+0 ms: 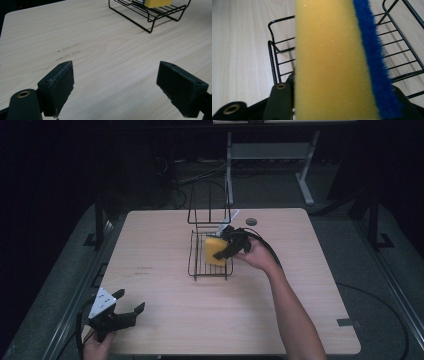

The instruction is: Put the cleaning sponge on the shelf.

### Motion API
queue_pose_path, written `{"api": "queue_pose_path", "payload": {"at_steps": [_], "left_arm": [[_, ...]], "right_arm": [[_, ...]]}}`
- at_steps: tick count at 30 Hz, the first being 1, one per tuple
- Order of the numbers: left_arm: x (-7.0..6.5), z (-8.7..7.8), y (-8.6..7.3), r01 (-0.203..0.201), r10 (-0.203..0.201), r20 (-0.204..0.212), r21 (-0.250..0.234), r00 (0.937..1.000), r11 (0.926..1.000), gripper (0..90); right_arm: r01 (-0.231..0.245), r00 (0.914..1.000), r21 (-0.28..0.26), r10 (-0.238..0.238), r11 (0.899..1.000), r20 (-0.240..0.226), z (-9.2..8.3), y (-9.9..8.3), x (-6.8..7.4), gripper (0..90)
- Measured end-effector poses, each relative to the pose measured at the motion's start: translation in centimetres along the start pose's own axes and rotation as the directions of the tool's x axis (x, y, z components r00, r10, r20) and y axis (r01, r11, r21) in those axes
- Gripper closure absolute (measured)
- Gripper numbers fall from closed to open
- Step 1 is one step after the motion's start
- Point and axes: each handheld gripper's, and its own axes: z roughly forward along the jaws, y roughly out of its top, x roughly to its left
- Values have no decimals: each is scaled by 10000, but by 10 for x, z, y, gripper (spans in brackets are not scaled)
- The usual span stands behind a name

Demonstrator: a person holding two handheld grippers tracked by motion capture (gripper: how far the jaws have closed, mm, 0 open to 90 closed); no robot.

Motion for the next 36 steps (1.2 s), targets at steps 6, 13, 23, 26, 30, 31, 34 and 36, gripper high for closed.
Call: {"api": "queue_pose_path", "payload": {"at_steps": [6,13,23,26,30,31,34,36], "left_arm": [[0,0,0,2,-2,7,-2,10000,10000,138],[0,0,0,-1,1,-11,-5,10000,10000,138],[0,1,1,69,-69,-3,-13,10000,10000,138],[0,1,1,19,-19,16,-2,10000,10000,138],[-1,2,1,47,-47,31,-18,10000,10000,138],[0,2,1,29,-29,29,-2,10000,10000,138],[0,2,1,29,-29,30,18,10000,10000,138],[0,2,1,25,-25,25,35,10000,10000,138]], "right_arm": [[-132,9999,98,132,9999,-1,0,-1,0,381],[-234,9997,-70,234,9997,-4,-3,-1,-1,308],[-284,9996,-112,285,9995,60,-5,-1,2,266],[-344,9993,-106,345,9994,116,-7,-2,2,250],[-324,9994,-93,325,9994,88,-9,-3,3,236],[-286,9995,-136,287,9995,91,-9,-4,3,236],[-359,9993,-152,360,9992,94,-10,-3,3,234],[-429,9991,-251,430,9988,43,-11,-3,4,232]]}}
